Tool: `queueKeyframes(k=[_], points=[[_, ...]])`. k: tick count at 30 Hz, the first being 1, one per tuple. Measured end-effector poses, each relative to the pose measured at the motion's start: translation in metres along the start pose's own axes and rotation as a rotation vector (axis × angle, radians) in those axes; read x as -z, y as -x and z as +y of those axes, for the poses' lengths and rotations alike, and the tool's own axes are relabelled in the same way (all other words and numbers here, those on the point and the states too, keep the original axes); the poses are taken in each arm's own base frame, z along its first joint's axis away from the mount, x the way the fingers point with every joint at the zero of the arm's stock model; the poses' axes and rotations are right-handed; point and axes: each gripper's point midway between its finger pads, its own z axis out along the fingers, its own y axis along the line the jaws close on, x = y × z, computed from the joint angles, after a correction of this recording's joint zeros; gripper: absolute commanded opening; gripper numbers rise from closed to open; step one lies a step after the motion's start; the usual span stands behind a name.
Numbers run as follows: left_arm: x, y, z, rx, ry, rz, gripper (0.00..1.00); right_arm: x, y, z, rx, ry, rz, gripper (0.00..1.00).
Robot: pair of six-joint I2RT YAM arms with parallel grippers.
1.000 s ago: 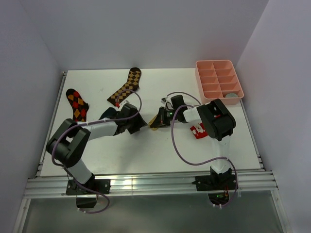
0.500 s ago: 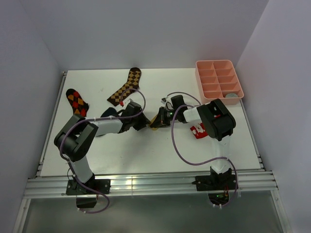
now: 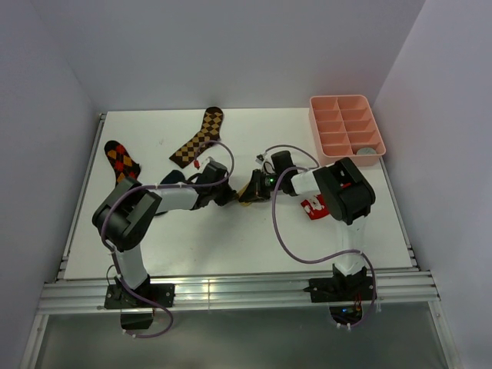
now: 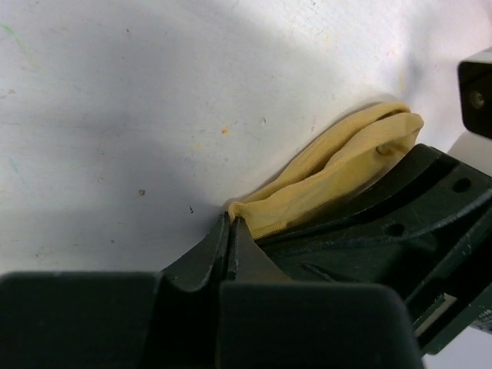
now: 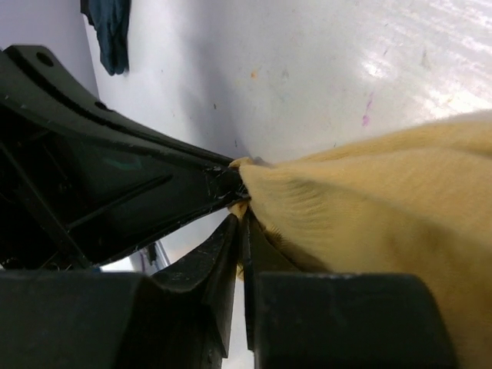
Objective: Roll the socks
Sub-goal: Roll the sock at the center of the board.
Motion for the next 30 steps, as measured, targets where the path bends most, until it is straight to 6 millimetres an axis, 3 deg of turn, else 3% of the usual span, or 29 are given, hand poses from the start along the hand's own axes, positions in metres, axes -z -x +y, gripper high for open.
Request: queueKeyframes(k=[4,8,30], points=[[0.000,-0.002,-0.001,-0.006,0.001,0.005,0.00,0.007,0.001,0.003,0.047,-0.021,-0.031,0.35],[0.000,-0.003,-0.002,-0.017,0.005,0.008,0.00,0.013,0.004,0.008,0.125,-0.056,-0.062,0.44],[0.003,0.001,0.005,-0.049,0.075,0.021,0.00,-0.001,-0.008,0.006,0.589,-0.463,-0.097,0.47]])
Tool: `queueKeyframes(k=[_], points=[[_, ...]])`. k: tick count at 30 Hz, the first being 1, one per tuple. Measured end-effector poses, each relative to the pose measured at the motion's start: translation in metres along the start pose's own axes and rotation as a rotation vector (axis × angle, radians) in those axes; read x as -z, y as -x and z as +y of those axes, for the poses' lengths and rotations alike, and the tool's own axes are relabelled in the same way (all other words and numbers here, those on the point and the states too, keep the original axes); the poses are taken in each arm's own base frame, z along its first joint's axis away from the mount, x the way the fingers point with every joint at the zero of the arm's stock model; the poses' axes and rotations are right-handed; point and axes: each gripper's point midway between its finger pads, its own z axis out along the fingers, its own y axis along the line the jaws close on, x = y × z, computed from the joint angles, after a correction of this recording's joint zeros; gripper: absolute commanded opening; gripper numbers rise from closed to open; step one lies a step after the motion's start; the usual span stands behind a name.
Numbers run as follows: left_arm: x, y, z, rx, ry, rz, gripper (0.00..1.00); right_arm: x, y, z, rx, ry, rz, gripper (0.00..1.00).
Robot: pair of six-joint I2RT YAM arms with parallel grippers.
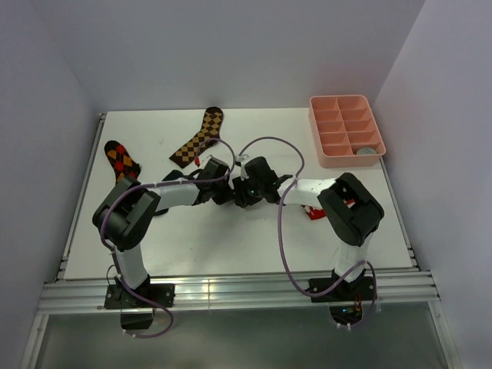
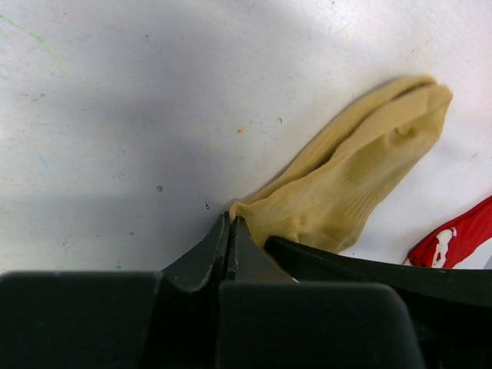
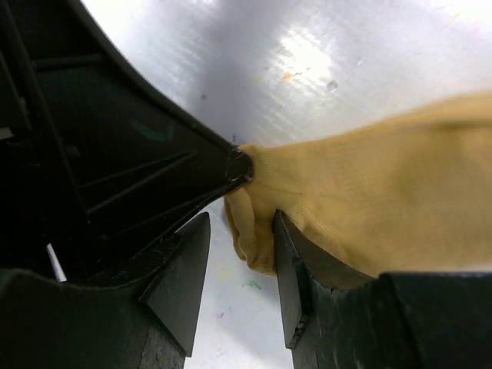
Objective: Roll the socks
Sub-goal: Roll the sock at the center of the board.
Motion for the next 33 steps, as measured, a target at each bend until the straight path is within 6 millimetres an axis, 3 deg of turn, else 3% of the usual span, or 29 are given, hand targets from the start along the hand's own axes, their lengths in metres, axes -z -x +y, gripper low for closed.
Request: queueKeyframes(k=[2,6,7,12,18,22,26,33], points=[[0.000,0.001,0.001,0.001,0.003,0.000,0.00,-0.001,0.001,-0.002,0.015,-0.033,-0.007,0.44],[0.000,0.000,0.001,-0.001,0.002,0.004,0.00,-0.004,0.001,-0.007,0.053,-0.097,-0.016,0.07],[0.000,0.000,0.001,-0.001,0.002,0.004,0.00,-0.004,0.002,-0.008,0.058,-0.105,-0.018,0.01],[0.001,0.001,0.000,0.003,0.001,0.004,0.01,-0.005,0.003,-0.009,0.055,-0.112,-0.015,0.00],[0.017,0.005,0.007,0.020,-0.011,-0.012,0.32,-0.002,0.000,0.004,-0.025,0.017,0.017,0.00],[0.037,0.013,0.006,0.027,-0.041,-0.055,0.46,0.003,-0.004,0.006,-0.175,0.146,0.053,0.00],[0.048,0.018,0.001,0.031,-0.087,-0.088,0.47,0.005,-0.003,0.002,-0.352,0.263,0.084,0.00],[0.044,0.010,0.010,0.037,-0.094,-0.072,0.46,0.001,-0.004,0.003,-0.588,0.434,0.144,0.00]])
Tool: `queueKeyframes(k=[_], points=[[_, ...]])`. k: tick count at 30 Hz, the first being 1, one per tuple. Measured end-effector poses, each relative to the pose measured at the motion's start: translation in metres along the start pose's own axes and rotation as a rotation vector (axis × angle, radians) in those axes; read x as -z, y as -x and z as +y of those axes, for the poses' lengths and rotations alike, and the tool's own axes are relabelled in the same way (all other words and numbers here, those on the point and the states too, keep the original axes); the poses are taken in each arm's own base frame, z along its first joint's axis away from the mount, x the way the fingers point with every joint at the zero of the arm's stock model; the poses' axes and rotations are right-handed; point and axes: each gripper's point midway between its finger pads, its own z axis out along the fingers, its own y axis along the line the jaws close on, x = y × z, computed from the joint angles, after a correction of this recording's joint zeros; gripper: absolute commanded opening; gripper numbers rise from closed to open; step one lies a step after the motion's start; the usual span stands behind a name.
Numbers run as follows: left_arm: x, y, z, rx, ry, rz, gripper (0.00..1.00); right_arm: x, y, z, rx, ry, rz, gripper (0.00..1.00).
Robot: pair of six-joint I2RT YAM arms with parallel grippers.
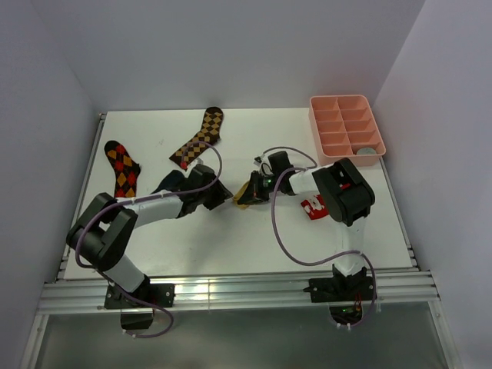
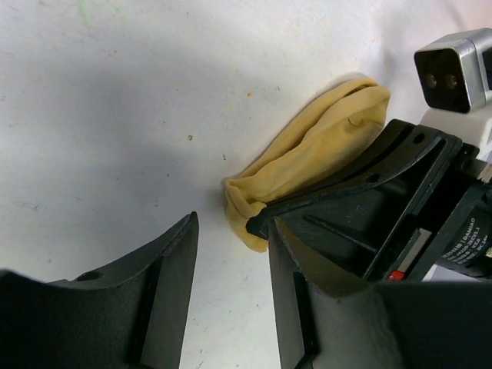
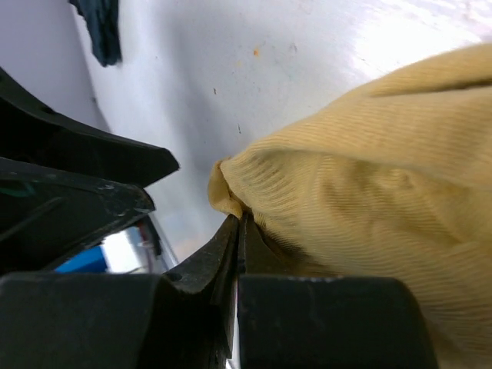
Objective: Roll the socks
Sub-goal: Roll the sock at the center of the board.
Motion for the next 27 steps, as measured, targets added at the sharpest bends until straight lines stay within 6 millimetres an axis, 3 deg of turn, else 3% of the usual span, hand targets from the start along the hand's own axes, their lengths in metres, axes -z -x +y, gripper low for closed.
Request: queueKeyframes(k=[9,15,18,20,23,27], points=[[-0.017,-0.015,0.011,0.029,0.024,0.044,0.43,0.000,0.003,-0.001,-0.113,0.049,0.011,0.00],[-0.024,-0.016,0.004,0.058,0.002,0.047,0.39,0.000,0.004,0.000,-0.129,0.059,0.009,0.00],[-0.027,-0.016,0.003,0.064,0.000,0.047,0.27,0.000,0.004,0.000,-0.135,0.058,0.009,0.01],[-0.030,-0.018,0.004,0.068,0.005,0.051,0.13,0.000,0.004,-0.001,-0.139,0.057,0.009,0.04],[-0.033,-0.019,0.005,0.069,0.010,0.054,0.00,-0.001,0.003,-0.001,-0.137,0.059,0.007,0.09],[-0.034,-0.019,0.002,0.062,0.010,0.055,0.00,0.003,0.004,0.001,-0.100,0.052,-0.012,0.30]])
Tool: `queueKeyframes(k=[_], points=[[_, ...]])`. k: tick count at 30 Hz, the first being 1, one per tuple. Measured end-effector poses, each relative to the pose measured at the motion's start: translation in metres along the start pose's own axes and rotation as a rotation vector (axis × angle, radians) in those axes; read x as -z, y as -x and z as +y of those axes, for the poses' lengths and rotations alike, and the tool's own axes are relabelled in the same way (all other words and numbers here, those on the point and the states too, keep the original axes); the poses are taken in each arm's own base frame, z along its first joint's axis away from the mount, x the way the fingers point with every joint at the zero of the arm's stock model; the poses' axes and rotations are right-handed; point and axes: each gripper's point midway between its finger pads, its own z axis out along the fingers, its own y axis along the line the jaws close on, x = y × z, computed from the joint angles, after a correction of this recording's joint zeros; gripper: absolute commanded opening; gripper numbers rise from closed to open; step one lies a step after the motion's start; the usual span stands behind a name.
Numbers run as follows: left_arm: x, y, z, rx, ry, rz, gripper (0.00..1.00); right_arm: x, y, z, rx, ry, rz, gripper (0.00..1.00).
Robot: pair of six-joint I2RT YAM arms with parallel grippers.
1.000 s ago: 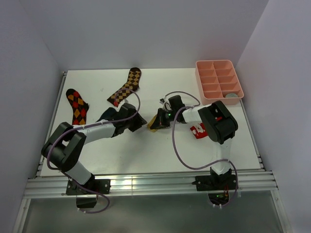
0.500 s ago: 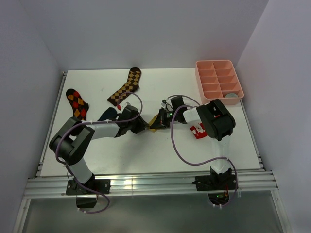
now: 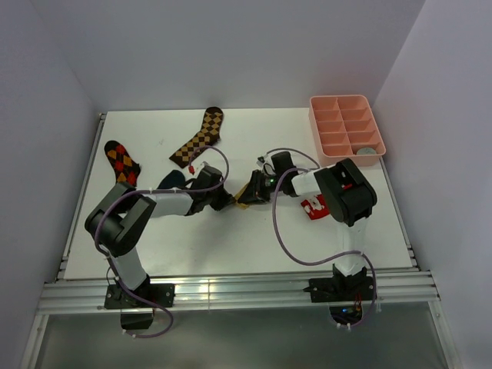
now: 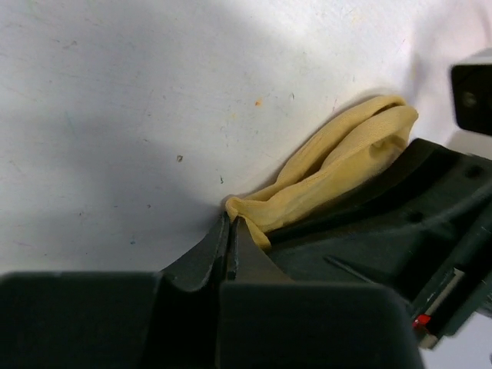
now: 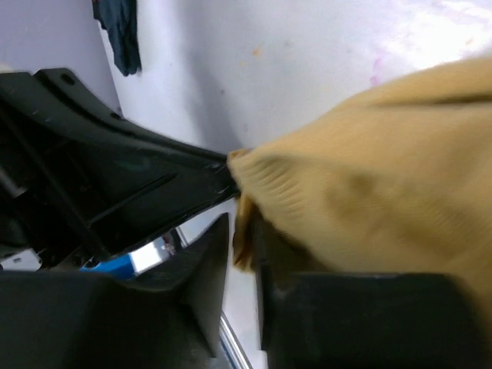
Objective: Roll the socks
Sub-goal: Roll the sock at the center of the board.
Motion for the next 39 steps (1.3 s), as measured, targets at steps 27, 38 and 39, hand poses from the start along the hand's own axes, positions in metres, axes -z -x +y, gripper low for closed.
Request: queueKeyframes(k=[27,38,39], points=[[0.002,0.002,0.003,-0.061,0.062,0.010,0.00,0.003,-0.019,0.016,0.729,-0.356,-0.139,0.47],[0.003,0.001,0.005,-0.060,0.075,0.015,0.00,0.000,-0.016,0.000,0.805,-0.517,-0.185,0.19],[0.003,0.001,0.005,-0.060,0.075,0.015,0.00,0.000,-0.016,-0.003,0.798,-0.529,-0.186,0.15]])
